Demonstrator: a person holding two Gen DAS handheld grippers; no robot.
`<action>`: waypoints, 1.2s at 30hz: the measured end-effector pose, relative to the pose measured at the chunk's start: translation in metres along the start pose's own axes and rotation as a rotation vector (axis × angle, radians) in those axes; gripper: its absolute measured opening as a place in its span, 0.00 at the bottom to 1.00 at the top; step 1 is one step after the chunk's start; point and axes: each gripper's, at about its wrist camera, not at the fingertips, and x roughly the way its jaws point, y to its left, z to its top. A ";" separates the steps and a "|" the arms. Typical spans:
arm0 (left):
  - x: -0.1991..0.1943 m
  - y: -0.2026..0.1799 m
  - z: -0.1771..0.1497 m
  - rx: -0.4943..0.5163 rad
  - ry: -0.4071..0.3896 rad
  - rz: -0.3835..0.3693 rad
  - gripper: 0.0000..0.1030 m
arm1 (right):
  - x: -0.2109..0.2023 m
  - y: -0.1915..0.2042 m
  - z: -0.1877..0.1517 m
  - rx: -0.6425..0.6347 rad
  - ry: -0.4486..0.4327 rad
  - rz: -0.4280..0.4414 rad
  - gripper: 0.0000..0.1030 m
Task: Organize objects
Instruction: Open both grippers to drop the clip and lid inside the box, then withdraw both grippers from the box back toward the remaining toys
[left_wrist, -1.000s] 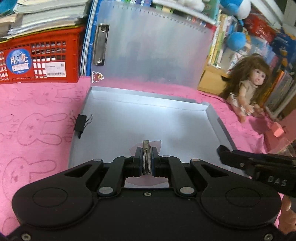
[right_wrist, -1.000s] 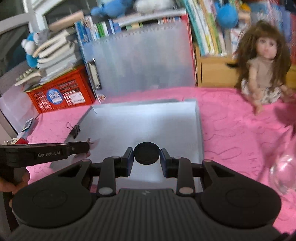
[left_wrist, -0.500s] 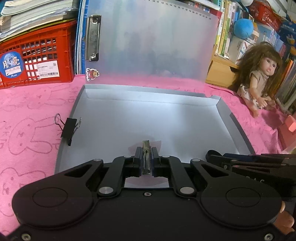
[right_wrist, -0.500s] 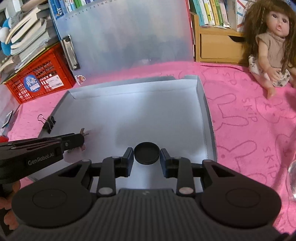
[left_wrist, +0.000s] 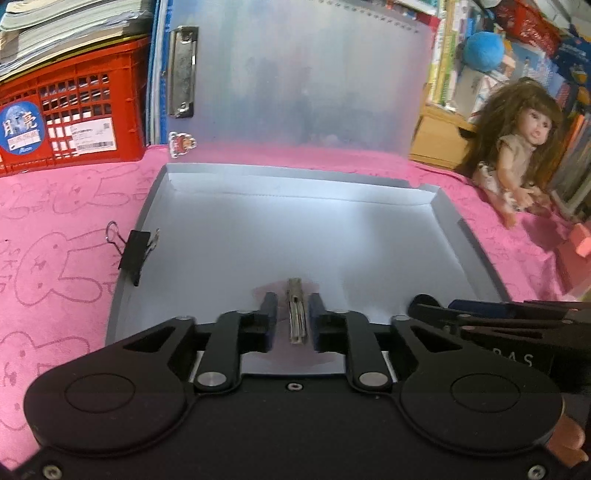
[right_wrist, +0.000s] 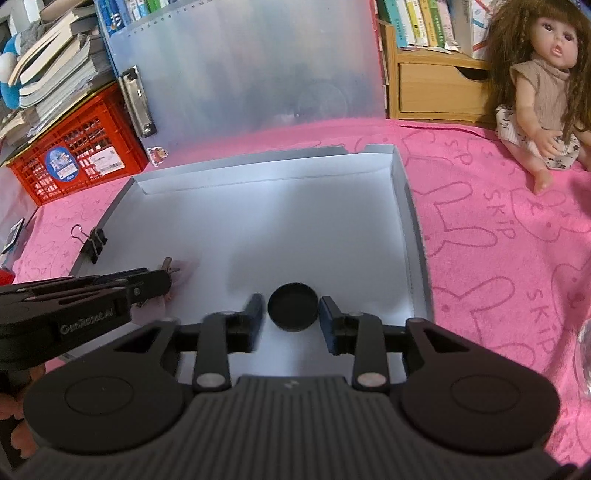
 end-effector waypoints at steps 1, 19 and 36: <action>-0.003 0.000 0.000 0.001 -0.011 -0.004 0.32 | -0.002 -0.001 0.000 0.003 -0.007 0.002 0.62; -0.089 0.002 -0.028 0.070 -0.142 -0.046 0.56 | -0.085 0.011 -0.028 -0.104 -0.188 0.028 0.79; -0.159 -0.006 -0.097 0.189 -0.238 -0.084 0.86 | -0.142 0.023 -0.088 -0.150 -0.310 0.061 0.93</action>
